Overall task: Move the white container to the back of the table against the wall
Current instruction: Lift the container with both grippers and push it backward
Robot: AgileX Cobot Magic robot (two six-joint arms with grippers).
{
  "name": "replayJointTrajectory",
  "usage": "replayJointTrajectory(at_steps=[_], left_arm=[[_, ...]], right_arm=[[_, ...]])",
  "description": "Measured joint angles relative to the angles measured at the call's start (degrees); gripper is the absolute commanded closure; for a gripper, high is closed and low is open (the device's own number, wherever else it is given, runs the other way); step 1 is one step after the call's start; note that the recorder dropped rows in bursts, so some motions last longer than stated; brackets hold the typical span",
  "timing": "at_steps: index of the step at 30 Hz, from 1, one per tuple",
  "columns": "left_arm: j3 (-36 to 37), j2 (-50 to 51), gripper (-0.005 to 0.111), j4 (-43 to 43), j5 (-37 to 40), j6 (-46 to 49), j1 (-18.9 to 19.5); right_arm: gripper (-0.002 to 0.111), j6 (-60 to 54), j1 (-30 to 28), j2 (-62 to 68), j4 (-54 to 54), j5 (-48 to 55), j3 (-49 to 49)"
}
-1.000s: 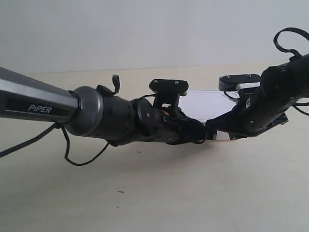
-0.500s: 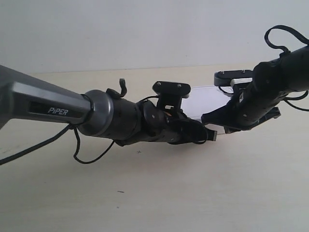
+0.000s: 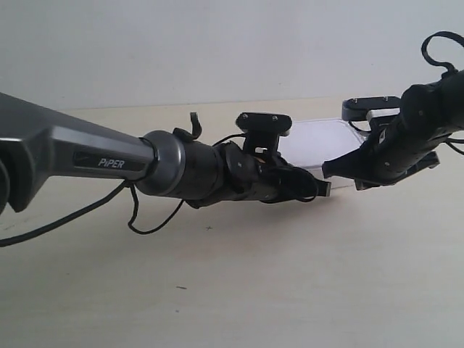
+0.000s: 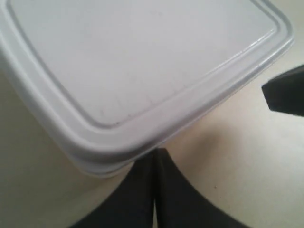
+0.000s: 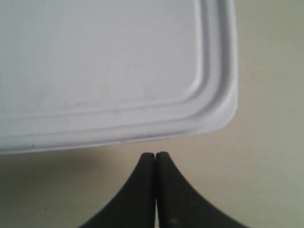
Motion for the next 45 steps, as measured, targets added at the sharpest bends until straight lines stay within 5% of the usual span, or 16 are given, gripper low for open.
replayJointTrajectory(at_steps=[20, 45], left_arm=[[-6.43, 3.38, 0.107, 0.00, 2.60, 2.38, 4.62], [-15.84, 8.41, 0.107, 1.30, 4.50, 4.37, 5.84]], right_arm=[[0.108, -0.76, 0.00, 8.31, 0.00, -2.99, -8.58], [0.108, -1.89, 0.00, 12.23, 0.00, -4.47, -15.35]])
